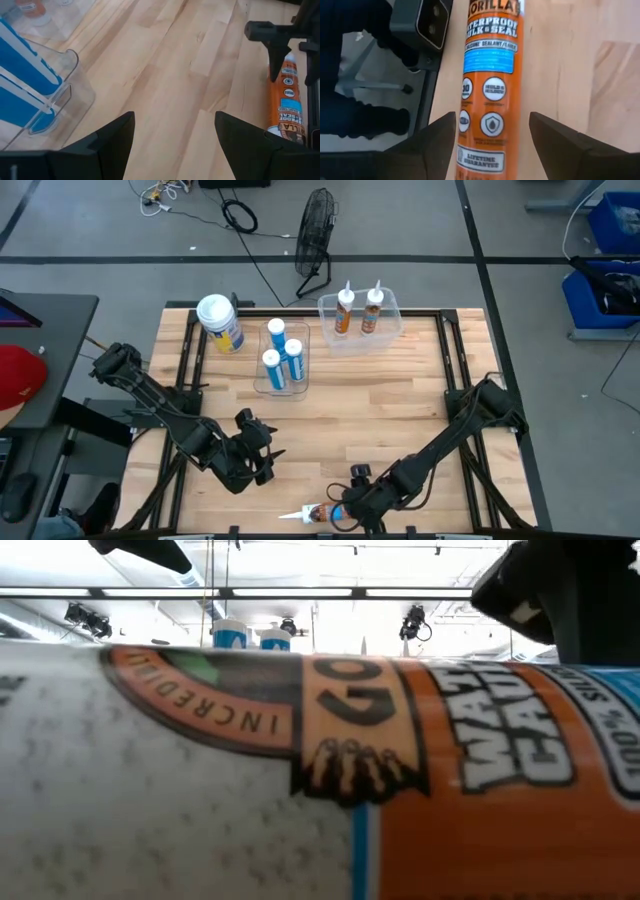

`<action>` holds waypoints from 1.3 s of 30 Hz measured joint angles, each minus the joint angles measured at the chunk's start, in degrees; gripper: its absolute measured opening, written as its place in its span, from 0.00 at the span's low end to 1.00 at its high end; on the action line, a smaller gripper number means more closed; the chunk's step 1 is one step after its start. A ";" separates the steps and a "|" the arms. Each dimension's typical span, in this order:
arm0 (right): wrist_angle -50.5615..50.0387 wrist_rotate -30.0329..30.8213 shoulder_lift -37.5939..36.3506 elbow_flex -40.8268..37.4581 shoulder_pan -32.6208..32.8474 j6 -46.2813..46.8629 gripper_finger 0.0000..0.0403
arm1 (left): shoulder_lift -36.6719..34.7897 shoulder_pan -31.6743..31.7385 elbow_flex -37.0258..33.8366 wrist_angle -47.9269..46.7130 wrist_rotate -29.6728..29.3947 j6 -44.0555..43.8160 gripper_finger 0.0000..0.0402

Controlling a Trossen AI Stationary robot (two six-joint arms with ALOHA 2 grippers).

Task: Pick & place silicon tubes, Sealant and Lysol wipes
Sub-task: Put the orange sealant into the white bin

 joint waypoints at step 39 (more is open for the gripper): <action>-12.68 6.79 2.14 0.30 -0.61 1.25 0.52 | 0.00 -1.02 0.02 -0.33 -1.78 1.03 0.70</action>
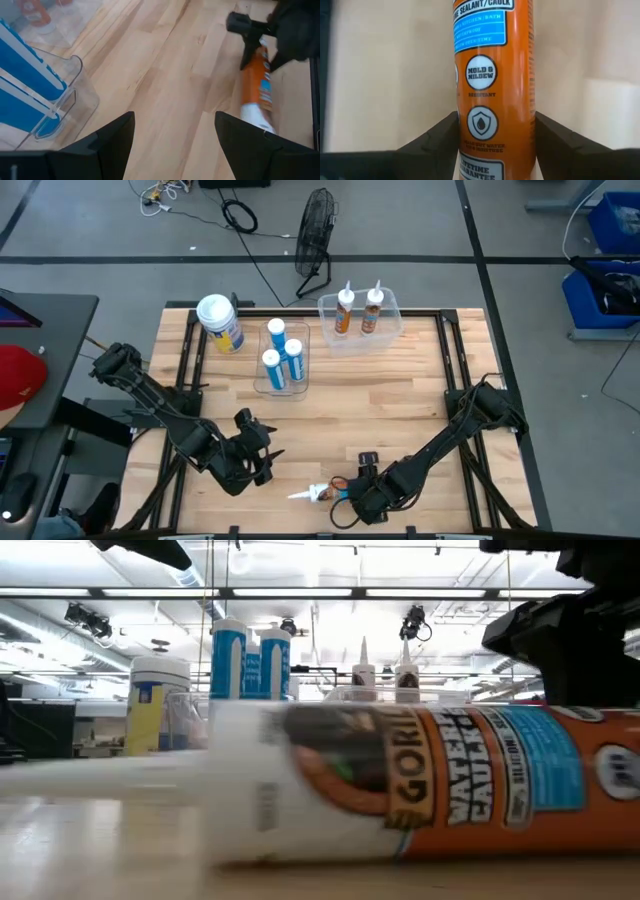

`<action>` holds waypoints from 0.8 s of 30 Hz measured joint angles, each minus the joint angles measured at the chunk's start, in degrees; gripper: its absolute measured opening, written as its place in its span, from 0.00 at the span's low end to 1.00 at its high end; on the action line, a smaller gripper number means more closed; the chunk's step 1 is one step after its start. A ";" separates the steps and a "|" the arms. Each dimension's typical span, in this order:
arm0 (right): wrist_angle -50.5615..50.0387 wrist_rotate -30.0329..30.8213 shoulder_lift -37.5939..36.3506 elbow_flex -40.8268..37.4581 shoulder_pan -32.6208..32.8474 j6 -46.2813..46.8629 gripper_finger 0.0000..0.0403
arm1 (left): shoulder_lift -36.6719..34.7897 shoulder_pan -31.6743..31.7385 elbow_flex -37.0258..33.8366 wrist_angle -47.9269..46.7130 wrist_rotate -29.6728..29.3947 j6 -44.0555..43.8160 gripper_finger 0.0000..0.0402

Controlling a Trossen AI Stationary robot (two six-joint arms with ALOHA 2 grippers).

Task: Pick & place silicon tubes, Sealant and Lysol wipes
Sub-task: Put the orange sealant into the white bin

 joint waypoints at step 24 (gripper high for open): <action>-16.69 32.14 -7.68 0.11 7.70 22.34 0.52 | 0.00 -2.90 0.11 0.45 -5.84 1.96 0.70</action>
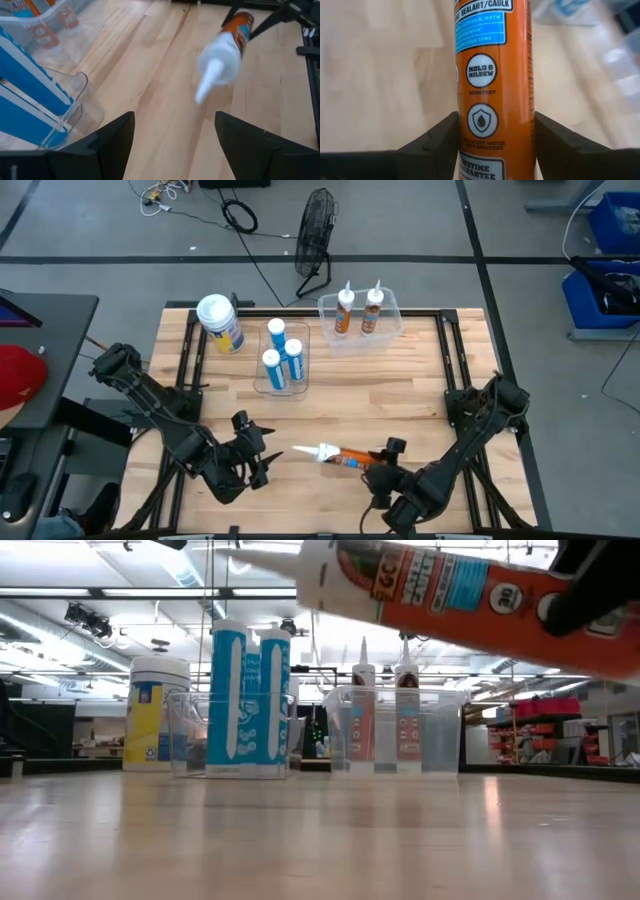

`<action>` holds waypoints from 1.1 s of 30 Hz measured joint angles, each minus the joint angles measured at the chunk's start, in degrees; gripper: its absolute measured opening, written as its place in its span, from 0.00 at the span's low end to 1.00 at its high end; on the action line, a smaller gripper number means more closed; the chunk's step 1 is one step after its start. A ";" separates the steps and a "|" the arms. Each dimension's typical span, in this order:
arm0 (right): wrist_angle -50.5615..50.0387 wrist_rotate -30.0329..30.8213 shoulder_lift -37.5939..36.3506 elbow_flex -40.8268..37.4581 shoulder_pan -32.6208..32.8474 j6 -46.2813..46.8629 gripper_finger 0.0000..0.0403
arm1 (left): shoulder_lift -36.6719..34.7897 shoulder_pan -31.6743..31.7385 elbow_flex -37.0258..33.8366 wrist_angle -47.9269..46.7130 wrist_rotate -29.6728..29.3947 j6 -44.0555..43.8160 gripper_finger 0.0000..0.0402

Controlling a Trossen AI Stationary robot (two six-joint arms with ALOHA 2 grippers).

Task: Pick & place silicon tubes, Sealant and Lysol wipes
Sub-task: Put the orange sealant into the white bin

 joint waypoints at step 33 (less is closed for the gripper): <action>-1.72 46.21 -1.36 0.11 -1.90 22.61 0.51 | -0.04 7.32 0.07 49.21 -4.14 39.81 0.82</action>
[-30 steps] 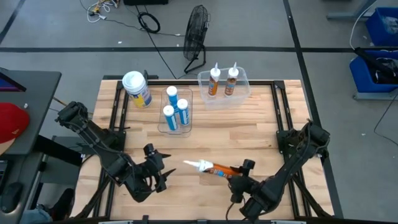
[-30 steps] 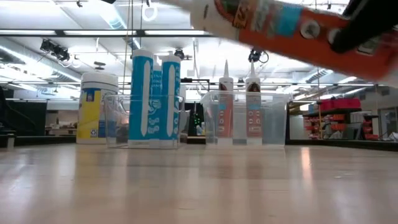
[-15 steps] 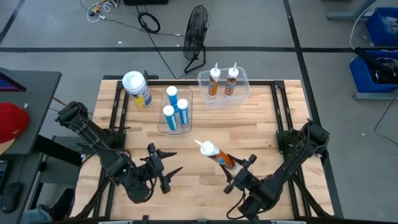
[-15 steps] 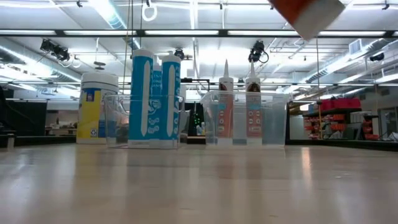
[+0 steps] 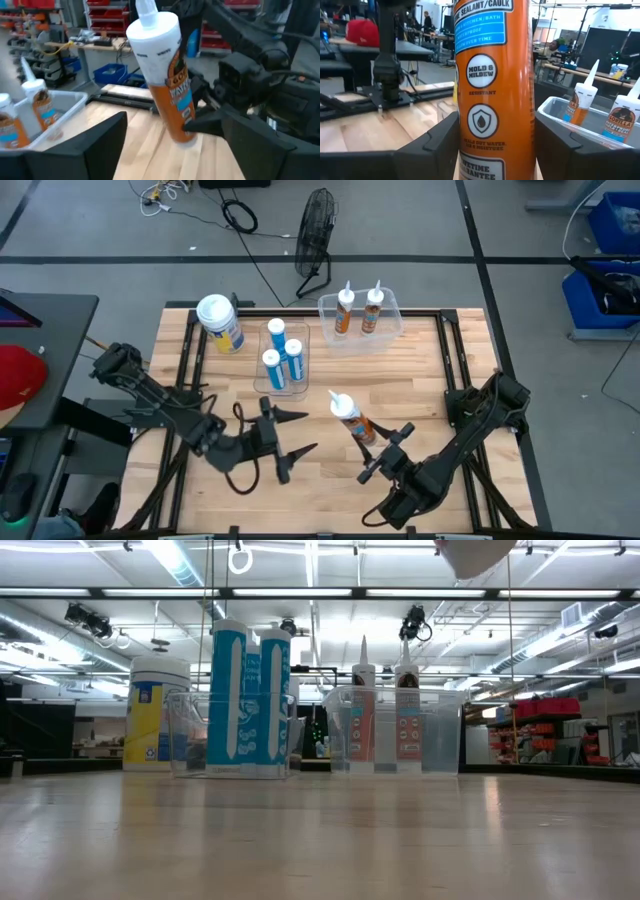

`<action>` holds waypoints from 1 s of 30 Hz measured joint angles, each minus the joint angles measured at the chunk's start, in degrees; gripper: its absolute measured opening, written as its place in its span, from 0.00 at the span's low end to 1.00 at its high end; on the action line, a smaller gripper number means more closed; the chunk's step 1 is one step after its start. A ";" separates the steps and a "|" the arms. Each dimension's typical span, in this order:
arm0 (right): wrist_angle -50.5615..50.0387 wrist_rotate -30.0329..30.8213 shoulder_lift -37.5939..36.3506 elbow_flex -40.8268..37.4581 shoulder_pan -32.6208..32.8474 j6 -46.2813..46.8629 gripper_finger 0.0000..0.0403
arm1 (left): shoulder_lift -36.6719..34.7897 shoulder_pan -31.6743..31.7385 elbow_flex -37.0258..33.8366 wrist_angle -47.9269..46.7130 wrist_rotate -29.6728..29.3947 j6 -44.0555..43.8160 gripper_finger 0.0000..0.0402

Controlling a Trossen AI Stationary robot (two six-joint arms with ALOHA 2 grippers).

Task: Pick & place silicon tubes, Sealant and Lysol wipes
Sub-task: Put the orange sealant into the white bin

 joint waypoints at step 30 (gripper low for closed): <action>47.59 -6.59 -5.75 0.00 -4.68 -62.56 0.51 | -0.02 12.76 0.00 20.02 28.02 7.76 0.94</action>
